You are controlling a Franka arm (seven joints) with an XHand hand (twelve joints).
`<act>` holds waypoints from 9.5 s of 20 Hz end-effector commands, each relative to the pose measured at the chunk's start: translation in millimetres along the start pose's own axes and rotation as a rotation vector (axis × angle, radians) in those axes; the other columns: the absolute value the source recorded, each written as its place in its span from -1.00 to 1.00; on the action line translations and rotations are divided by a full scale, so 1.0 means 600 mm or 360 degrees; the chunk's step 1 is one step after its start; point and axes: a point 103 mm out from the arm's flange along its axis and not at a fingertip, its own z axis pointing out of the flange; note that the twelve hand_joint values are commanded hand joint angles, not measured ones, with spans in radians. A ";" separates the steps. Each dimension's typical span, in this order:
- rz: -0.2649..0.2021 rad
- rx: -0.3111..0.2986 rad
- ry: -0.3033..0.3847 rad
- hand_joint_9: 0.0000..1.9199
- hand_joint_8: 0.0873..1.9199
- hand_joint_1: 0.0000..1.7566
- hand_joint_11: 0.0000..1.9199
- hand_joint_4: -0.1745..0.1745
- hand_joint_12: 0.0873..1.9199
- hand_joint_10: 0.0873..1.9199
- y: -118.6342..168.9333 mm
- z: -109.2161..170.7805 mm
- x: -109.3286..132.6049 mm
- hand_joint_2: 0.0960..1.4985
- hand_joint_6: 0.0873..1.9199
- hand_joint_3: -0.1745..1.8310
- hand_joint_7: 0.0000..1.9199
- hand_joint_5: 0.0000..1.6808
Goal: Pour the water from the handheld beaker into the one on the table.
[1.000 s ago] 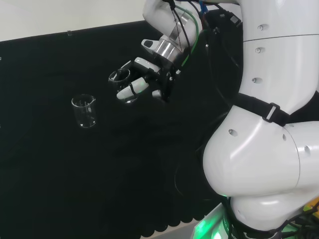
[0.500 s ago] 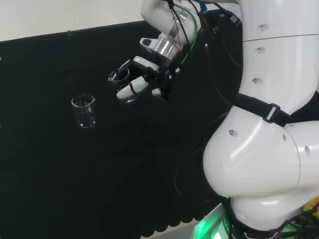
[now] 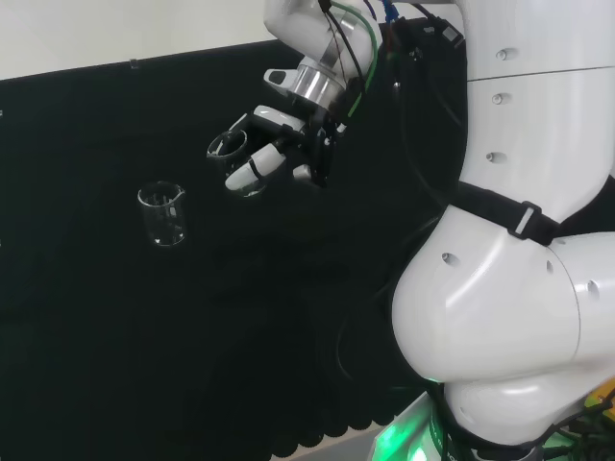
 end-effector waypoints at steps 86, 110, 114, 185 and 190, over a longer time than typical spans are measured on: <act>0.0347 0.0383 -0.0834 0.76 -0.66 0.52 0.30 -1.00 -0.32 -0.77 0.060 0.049 0.115 -0.36 -0.59 -0.06 0.53 0.65; 0.0406 0.0475 -0.0926 0.78 -0.59 0.51 0.32 -1.00 -0.35 -0.75 0.070 0.046 0.131 -0.38 -0.54 -0.02 0.51 0.63; 0.0412 0.0492 -0.0947 0.78 -0.56 0.51 0.32 -1.00 -0.35 -0.73 0.070 0.047 0.134 -0.39 -0.51 -0.01 0.50 0.62; 0.0539 0.0655 -0.1276 0.78 -0.51 0.51 0.35 -1.00 -0.36 -0.67 0.064 0.029 0.145 -0.41 -0.47 0.03 0.48 0.61; 0.0523 0.0640 -0.1261 0.77 -0.51 0.51 0.35 -1.00 -0.36 -0.67 0.065 0.027 0.151 -0.41 -0.47 0.03 0.48 0.61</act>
